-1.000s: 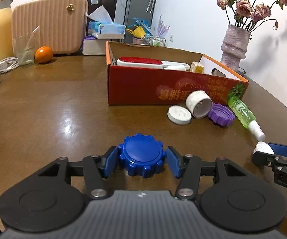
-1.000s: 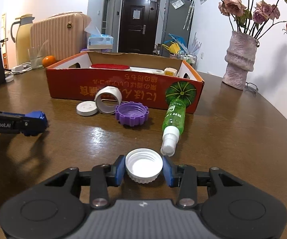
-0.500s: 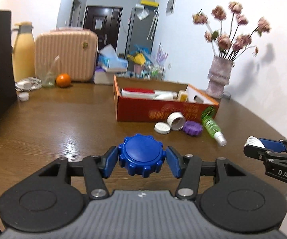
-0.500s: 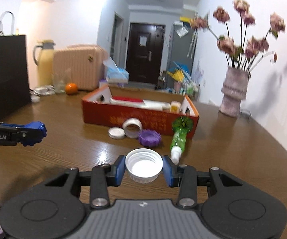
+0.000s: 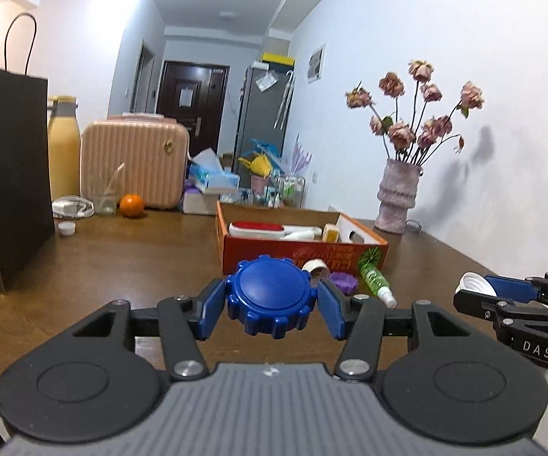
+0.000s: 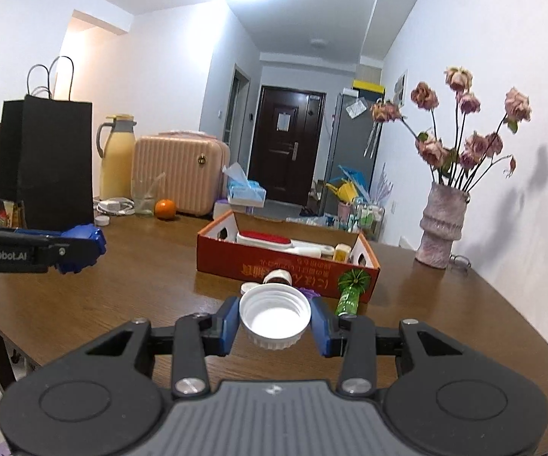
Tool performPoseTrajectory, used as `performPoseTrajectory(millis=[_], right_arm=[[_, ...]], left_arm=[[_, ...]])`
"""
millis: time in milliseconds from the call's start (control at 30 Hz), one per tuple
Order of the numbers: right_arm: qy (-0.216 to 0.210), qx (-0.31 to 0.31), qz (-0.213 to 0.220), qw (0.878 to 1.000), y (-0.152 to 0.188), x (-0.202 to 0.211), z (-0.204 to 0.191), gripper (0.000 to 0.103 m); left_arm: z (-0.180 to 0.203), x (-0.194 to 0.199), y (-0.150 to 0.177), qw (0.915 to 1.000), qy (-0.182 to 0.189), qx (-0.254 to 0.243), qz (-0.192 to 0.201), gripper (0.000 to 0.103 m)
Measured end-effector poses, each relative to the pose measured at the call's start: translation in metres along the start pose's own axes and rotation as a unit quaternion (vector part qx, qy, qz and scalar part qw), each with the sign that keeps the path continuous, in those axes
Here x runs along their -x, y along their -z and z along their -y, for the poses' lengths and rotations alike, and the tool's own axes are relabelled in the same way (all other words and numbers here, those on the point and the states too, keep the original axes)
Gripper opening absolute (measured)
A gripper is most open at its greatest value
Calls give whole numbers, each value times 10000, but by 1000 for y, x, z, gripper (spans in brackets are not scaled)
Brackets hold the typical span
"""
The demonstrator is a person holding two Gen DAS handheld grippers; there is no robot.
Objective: Organize rigid objects
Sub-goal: 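Lift both held caps and carry them over the cardboard box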
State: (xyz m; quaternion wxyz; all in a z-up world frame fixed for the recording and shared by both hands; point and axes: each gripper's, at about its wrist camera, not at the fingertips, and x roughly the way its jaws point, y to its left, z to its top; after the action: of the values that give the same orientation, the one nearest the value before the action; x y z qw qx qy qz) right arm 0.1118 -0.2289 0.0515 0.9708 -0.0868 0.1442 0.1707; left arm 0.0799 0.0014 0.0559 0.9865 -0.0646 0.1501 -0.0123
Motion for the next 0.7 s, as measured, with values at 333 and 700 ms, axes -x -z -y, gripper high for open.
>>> performPoseTrajectory(millis=[333,700], right_arm=[[134,-184,-95,9997,6,-20,16,39],[-145,-157,0,9998,-53,-120,66,39]], left_arm=[[2,-22,-7,10000,28,-53,-57,55],[-14,-154,-67,9988,343,-54,-342,55]])
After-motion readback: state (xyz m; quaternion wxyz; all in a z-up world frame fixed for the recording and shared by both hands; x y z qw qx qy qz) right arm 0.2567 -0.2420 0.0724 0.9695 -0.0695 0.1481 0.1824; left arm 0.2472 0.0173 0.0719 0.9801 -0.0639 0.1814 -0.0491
